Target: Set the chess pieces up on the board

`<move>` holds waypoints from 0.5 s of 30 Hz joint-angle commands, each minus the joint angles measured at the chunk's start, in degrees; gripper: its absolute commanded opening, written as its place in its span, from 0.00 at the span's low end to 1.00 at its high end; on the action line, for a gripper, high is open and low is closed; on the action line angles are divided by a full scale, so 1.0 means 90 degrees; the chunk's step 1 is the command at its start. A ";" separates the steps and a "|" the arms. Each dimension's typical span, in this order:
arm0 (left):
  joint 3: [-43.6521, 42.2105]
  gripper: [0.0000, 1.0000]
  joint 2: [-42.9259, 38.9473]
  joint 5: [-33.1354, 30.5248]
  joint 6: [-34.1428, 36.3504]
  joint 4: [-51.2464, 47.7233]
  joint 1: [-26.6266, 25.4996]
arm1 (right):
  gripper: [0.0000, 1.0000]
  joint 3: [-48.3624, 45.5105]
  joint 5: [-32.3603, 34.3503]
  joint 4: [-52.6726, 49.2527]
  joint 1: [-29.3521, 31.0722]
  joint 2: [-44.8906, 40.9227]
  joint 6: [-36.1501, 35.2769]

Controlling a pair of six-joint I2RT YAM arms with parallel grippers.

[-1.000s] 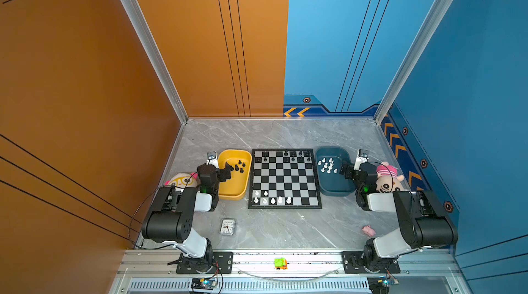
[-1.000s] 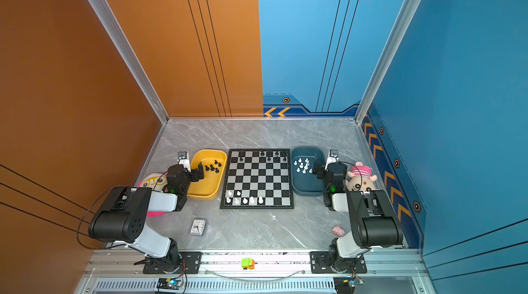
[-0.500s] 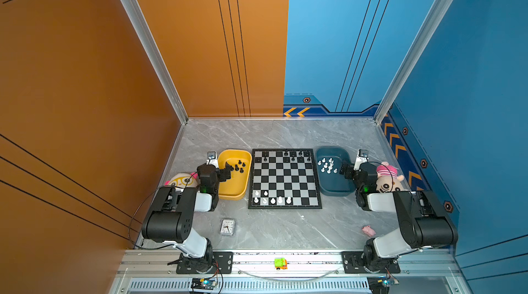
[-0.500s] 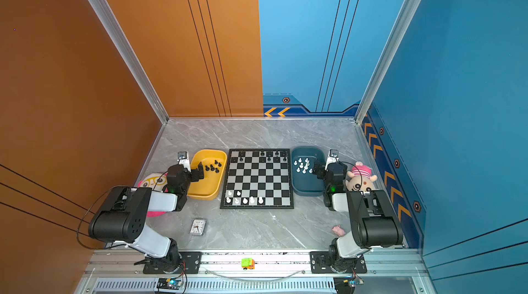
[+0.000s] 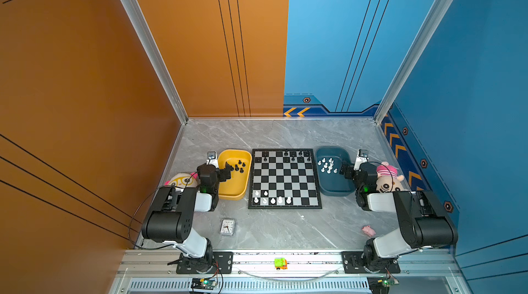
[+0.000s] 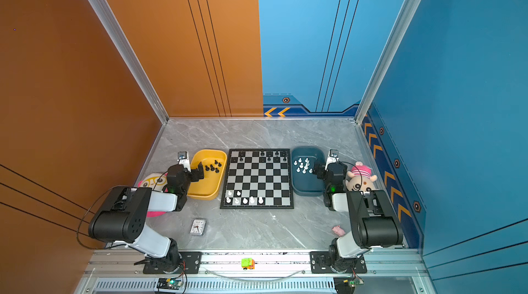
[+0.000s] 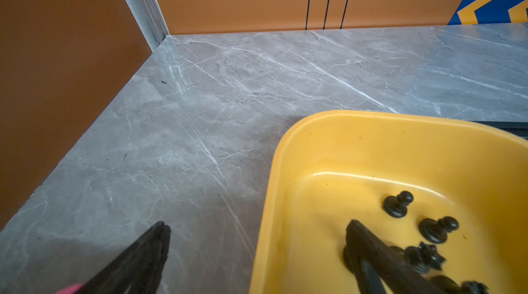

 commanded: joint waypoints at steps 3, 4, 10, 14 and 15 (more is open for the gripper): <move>0.0127 1.00 -0.0092 0.0119 0.0040 -0.0063 0.0022 | 0.99 0.0067 0.0096 -0.0065 0.0010 0.0047 0.0071; 0.0126 0.99 -0.0095 0.0111 0.0031 -0.0063 0.0022 | 0.99 0.0069 0.0099 -0.0065 0.0010 0.0048 0.0076; 0.0589 0.96 -0.0637 0.0254 -0.0028 -0.1278 0.0115 | 0.96 0.0608 0.0217 -0.1728 0.0015 -0.0835 0.0158; 0.1271 0.94 -0.1277 0.0339 -0.0004 -0.2999 0.0091 | 0.95 0.1302 0.0218 -0.3752 0.0048 -0.1634 0.0249; 0.1379 0.94 -0.1395 0.0414 -0.0025 -0.3236 0.0067 | 0.95 0.1493 0.0184 -0.4269 0.0081 -0.1815 0.0276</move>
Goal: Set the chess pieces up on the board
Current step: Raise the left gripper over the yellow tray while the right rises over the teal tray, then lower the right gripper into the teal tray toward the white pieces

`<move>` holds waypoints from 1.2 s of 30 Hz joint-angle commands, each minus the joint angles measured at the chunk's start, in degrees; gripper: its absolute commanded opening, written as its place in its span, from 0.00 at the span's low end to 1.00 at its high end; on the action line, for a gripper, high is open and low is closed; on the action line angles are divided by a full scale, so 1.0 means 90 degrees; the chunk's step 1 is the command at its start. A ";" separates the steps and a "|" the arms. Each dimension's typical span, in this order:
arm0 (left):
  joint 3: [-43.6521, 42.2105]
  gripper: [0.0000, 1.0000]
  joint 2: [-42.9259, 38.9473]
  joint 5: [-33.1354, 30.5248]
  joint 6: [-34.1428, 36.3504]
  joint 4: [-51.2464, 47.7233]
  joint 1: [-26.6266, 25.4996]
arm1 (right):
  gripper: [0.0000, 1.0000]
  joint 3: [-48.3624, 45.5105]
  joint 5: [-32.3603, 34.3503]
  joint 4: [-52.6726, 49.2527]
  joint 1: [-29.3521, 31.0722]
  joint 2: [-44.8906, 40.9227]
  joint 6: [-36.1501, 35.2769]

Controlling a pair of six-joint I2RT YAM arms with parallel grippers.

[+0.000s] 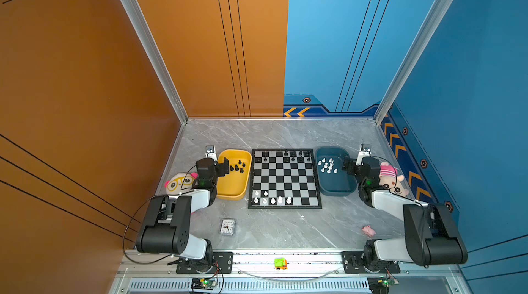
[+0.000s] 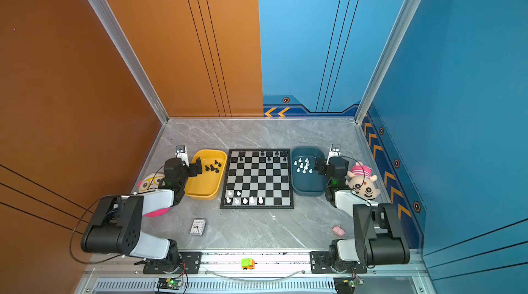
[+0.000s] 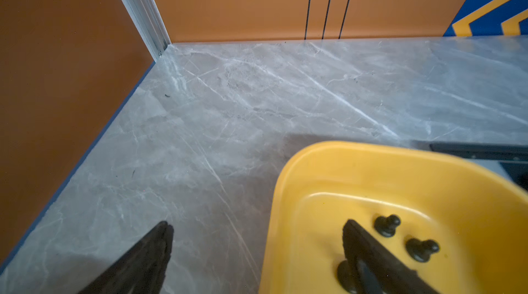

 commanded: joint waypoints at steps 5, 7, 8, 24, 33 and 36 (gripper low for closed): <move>0.0887 0.91 -0.0835 0.0613 -0.0284 -0.2330 -0.0262 | 0.93 0.1286 -0.0079 -0.3723 0.0347 -0.1140 0.0516; 0.1155 0.89 -0.0881 0.0953 -0.0429 -0.2798 -0.0365 | 0.92 0.1609 -0.0211 -0.4364 0.0500 -0.1246 0.0586; 0.1330 0.88 -0.0874 0.1161 -0.0467 -0.3038 -0.0437 | 0.91 0.1792 -0.0220 -0.4687 0.0608 -0.1251 0.0614; 0.2658 0.76 -0.0647 0.2442 -0.0922 -0.4373 -0.1723 | 0.57 0.4099 -0.0742 -0.7333 0.1213 0.0697 0.1033; 0.2644 0.76 -0.0820 0.1880 -0.0398 -0.4514 -0.1926 | 0.51 0.4739 -0.1533 -0.7287 0.1216 0.1951 0.0936; 0.2623 0.75 -0.0897 0.1591 -0.0270 -0.4655 -0.1936 | 0.48 0.4983 -0.1710 -0.7315 0.1211 0.2346 0.0906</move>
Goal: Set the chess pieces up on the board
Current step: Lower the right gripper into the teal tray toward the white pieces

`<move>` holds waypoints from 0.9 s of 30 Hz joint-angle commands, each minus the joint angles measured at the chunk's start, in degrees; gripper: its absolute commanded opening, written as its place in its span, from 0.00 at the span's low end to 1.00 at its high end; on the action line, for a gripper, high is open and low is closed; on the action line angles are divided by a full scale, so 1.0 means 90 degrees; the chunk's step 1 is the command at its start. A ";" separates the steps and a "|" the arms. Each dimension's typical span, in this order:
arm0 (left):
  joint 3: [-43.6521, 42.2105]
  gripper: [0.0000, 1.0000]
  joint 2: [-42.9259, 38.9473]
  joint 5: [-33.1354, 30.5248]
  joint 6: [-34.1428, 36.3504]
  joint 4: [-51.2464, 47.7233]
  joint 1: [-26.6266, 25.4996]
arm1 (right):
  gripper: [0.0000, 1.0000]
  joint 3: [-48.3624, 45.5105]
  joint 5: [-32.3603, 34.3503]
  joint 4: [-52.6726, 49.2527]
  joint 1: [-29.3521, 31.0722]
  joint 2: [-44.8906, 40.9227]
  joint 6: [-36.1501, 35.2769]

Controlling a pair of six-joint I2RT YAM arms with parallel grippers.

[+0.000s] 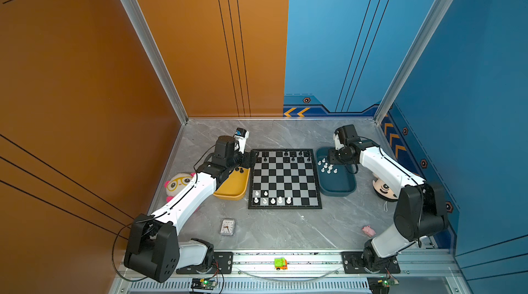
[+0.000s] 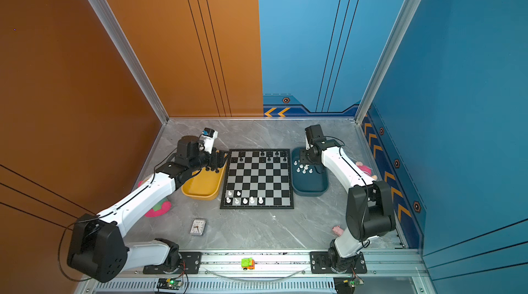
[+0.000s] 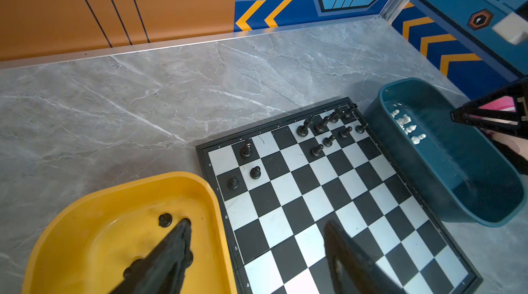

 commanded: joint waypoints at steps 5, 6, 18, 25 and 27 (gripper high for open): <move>0.0016 0.75 -0.0288 -0.0263 0.0345 -0.0070 -0.0050 | 0.42 0.0604 -0.0349 -0.0208 0.0020 0.0737 -0.0114; 0.0012 0.75 -0.0304 -0.0236 0.0342 -0.0027 -0.0060 | 0.40 0.0662 -0.0387 -0.0198 0.0028 0.0843 -0.0121; -0.0024 0.75 -0.0409 -0.0206 0.0291 0.0047 -0.0100 | 0.32 0.1014 -0.0340 -0.0138 0.0030 0.1560 -0.0178; -0.0027 0.75 -0.0416 -0.0216 0.0282 0.0086 -0.0138 | 0.28 0.1092 -0.0278 -0.0068 -0.0020 0.1823 -0.0173; -0.0024 0.75 -0.0410 -0.0207 0.0286 0.0093 -0.0139 | 0.28 0.1111 -0.0252 -0.0048 -0.0042 0.1868 -0.0171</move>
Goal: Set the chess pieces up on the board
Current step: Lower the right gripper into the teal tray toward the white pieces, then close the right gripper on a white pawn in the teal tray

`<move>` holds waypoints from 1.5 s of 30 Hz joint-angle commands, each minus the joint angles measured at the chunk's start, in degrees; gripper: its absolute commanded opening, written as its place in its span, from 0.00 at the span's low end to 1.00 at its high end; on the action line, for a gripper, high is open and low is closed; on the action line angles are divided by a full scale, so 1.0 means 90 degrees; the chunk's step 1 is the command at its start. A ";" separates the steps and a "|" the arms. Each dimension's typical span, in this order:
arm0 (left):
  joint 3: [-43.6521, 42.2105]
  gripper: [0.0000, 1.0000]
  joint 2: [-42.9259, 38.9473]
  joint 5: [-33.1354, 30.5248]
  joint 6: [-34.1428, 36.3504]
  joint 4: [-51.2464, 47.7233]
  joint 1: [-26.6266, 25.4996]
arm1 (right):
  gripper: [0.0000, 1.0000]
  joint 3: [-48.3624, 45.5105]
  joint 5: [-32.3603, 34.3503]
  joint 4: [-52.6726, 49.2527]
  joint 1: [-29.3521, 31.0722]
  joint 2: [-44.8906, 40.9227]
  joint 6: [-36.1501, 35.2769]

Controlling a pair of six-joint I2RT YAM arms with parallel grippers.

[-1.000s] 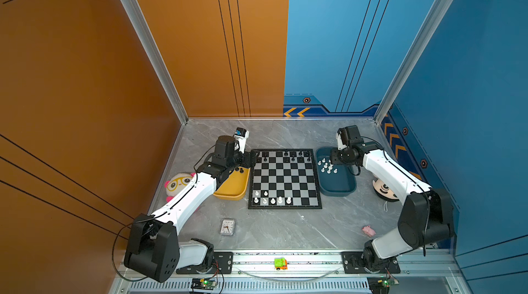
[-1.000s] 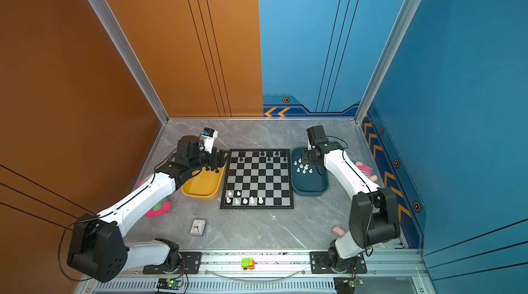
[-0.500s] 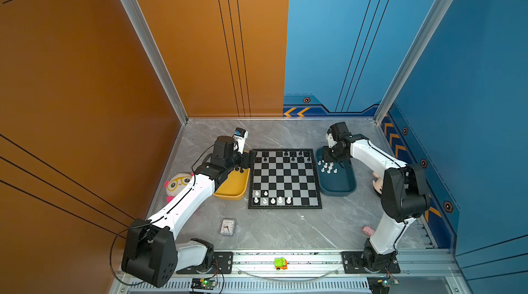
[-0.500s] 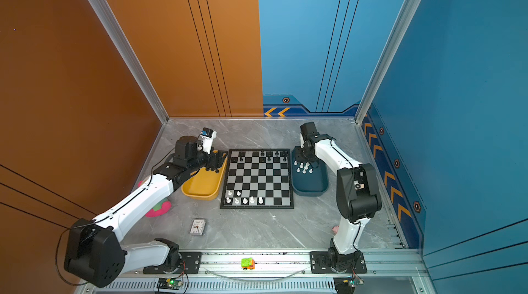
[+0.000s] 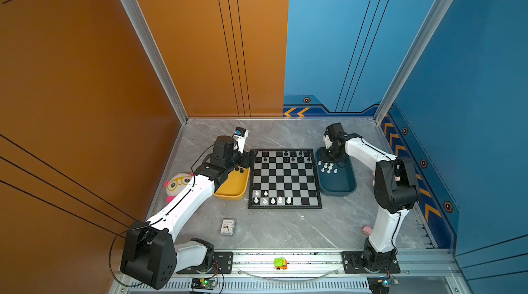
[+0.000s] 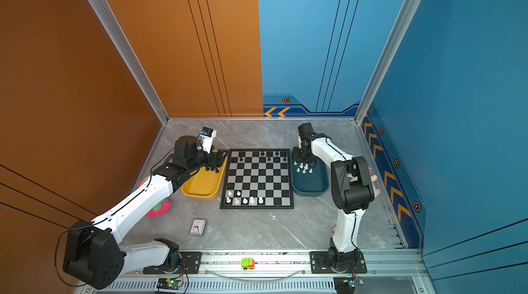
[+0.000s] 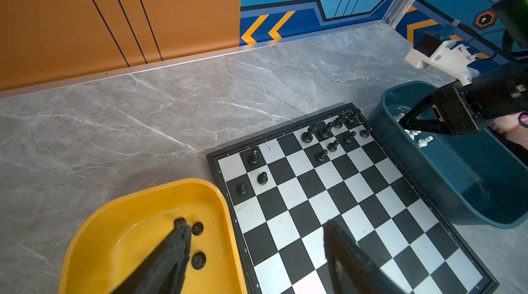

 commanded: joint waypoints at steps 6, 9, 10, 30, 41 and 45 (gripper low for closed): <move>-0.0024 0.75 -0.0117 -0.0076 0.0130 0.0048 -0.0080 | 0.28 0.0215 0.0141 0.0011 -0.0069 0.0228 -0.0051; -0.0014 0.75 -0.0118 -0.0082 0.0126 0.0055 -0.0086 | 0.28 0.0230 0.0180 0.0039 -0.0097 0.0277 -0.0038; -0.0016 0.75 -0.0118 -0.0099 0.0127 0.0064 -0.0100 | 0.28 0.0229 0.0166 0.0056 -0.0108 0.0283 -0.0026; -0.0059 0.76 -0.0138 -0.0192 0.0131 0.0072 -0.0130 | 0.27 0.0367 -0.0005 0.0244 -0.0191 0.0541 0.0078; -0.0058 0.76 -0.0144 -0.0201 0.0150 0.0065 -0.0130 | 0.24 0.0439 -0.0006 0.0292 -0.0196 0.0688 0.0112; -0.0063 0.76 -0.0135 -0.0202 0.0158 0.0059 -0.0139 | 0.24 0.0462 -0.0011 0.0283 -0.0191 0.0735 0.0125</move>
